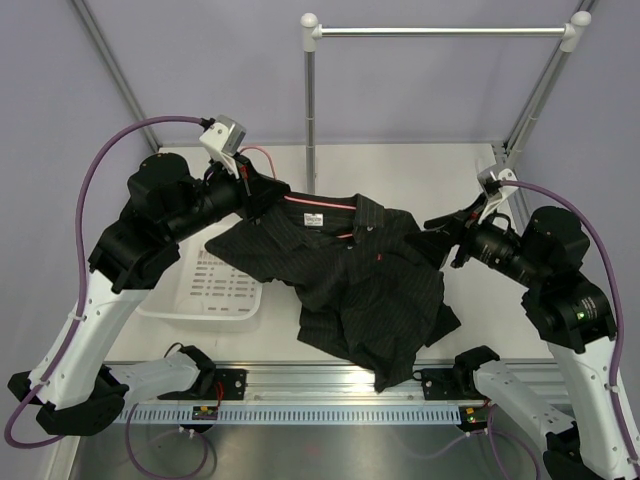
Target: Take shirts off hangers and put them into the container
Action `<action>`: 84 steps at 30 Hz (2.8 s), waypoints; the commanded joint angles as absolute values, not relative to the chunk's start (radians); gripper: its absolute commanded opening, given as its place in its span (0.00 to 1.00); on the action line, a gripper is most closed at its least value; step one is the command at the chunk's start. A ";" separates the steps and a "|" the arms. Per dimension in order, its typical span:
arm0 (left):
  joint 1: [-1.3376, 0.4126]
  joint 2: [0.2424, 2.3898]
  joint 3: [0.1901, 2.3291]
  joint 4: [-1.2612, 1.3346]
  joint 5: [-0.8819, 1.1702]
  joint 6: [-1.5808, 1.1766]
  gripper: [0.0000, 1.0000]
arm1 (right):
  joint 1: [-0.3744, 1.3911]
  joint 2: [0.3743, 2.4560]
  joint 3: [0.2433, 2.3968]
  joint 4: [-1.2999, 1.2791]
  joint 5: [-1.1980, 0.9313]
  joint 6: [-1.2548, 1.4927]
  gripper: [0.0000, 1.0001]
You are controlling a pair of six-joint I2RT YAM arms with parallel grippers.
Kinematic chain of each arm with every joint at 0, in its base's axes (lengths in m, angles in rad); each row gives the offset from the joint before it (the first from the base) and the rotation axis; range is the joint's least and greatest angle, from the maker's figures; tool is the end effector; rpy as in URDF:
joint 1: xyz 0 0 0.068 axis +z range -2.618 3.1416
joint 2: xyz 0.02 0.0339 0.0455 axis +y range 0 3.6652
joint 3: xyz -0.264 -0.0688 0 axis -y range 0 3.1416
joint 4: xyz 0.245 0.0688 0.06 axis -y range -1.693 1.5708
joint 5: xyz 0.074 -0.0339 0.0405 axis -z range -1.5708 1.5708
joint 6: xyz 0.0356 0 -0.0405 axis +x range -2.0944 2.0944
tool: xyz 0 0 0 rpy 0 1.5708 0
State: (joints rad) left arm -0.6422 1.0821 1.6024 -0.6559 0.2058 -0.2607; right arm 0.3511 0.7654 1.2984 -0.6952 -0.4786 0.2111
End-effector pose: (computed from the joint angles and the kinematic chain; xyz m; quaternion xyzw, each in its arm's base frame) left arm 0.1451 -0.1176 0.5057 0.2084 0.7230 -0.3550 0.5548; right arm 0.1018 0.0547 0.4555 -0.2049 0.7278 0.3480 0.5542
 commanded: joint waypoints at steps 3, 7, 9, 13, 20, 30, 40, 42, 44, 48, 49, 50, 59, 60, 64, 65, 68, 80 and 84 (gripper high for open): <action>-0.641 1.052 1.640 -0.611 0.244 -0.250 0.00 | 0.351 0.787 1.280 -0.684 -0.426 0.169 0.67; -0.641 1.049 1.647 -0.609 0.271 -0.261 0.00 | 0.351 0.807 1.253 -0.649 -0.449 0.181 0.65; -0.641 1.049 1.652 -0.598 0.299 -0.270 0.00 | 0.351 0.819 1.249 -0.632 -0.463 0.179 0.60; -0.643 1.049 1.669 -0.610 0.284 -0.264 0.00 | 0.351 0.830 1.255 -0.627 -0.459 0.193 0.15; -0.643 1.077 1.683 -0.647 0.166 -0.236 0.00 | 0.351 0.761 1.288 -0.666 -0.280 0.236 0.00; -0.641 1.049 1.600 -0.598 0.199 -0.239 0.00 | 0.351 0.860 1.526 -0.758 0.330 0.299 0.00; -0.643 0.939 1.488 -0.470 0.239 -0.241 0.00 | 0.350 1.017 1.560 -0.942 0.669 0.488 0.00; -0.641 0.893 1.460 -0.436 0.221 -0.244 0.00 | 0.350 1.005 1.484 -0.931 0.675 0.514 0.00; -0.643 0.859 1.411 -0.364 0.210 -0.256 0.00 | 0.348 0.996 1.430 -0.925 0.652 0.522 0.00; -0.643 0.792 1.364 -0.255 0.172 -0.275 0.00 | 0.350 0.940 1.310 -0.874 0.554 0.544 0.00; -0.641 0.782 1.355 -0.211 0.166 -0.276 0.00 | 0.350 0.919 1.292 -0.853 0.499 0.549 0.00; -0.641 0.773 1.329 -0.183 0.150 -0.285 0.00 | 0.350 0.907 1.260 -0.845 0.486 0.551 0.00; -0.643 0.833 1.342 -0.127 0.187 -0.344 0.00 | 0.348 0.844 1.192 -0.801 0.211 0.526 0.00; -0.643 0.850 1.363 -0.138 0.196 -0.350 0.00 | 0.350 0.825 1.172 -0.783 0.134 0.534 0.00; -0.643 0.931 1.422 -0.172 0.278 -0.367 0.00 | 0.359 0.802 1.091 -0.710 -0.029 0.532 0.00; -0.641 0.974 1.443 -0.193 0.307 -0.362 0.00 | 0.364 0.796 1.083 -0.710 -0.040 0.517 0.00; -0.641 1.061 1.555 -0.320 0.340 -0.316 0.00 | 0.367 0.761 1.135 -0.753 -0.035 0.459 0.27; -0.641 1.149 1.766 -0.716 0.475 -0.104 0.00 | 0.367 0.849 1.765 -1.049 -0.386 0.241 0.90; -0.643 1.121 1.715 -0.733 0.570 -0.074 0.00 | 0.367 0.929 1.867 -1.069 -0.582 0.184 0.87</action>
